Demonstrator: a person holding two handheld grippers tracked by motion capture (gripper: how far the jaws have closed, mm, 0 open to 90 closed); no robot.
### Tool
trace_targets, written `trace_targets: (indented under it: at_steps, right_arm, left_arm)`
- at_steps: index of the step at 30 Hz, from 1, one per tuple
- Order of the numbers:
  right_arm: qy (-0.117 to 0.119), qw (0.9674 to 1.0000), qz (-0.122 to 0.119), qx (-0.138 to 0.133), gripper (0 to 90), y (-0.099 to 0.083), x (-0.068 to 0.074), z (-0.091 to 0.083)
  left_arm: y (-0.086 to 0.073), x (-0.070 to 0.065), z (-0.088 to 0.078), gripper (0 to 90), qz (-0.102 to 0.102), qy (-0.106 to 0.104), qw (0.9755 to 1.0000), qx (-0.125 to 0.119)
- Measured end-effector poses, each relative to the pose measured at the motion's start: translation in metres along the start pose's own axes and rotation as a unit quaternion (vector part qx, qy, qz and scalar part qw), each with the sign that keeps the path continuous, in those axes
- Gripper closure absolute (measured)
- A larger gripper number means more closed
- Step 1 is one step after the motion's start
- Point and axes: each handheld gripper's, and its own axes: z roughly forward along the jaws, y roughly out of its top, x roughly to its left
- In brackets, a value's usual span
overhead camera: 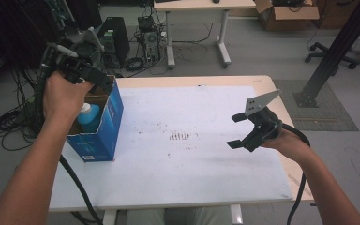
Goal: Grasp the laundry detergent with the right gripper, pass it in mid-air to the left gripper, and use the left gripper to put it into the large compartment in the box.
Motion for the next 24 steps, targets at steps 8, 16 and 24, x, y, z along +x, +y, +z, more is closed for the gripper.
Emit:
trace_targets:
  at_steps: [8,16,24]
  right_arm:
    - [-0.001,1.0000,0.002,0.003,3.9,-0.001,0.000,-0.002]
    - [-0.004,1.0000,0.007,0.005,3.9,-0.004,0.000,-0.005]
    - [-0.007,0.9999,0.008,0.010,3.4,-0.002,-0.001,-0.007]
  left_arm:
    - [0.013,-0.030,0.000,7.3,0.057,-0.041,0.9975,-0.004]
    - [0.020,-0.050,0.002,6.7,0.098,-0.057,0.9935,-0.012]
    - [0.034,-0.075,0.007,6.0,0.151,-0.075,0.9854,-0.018]
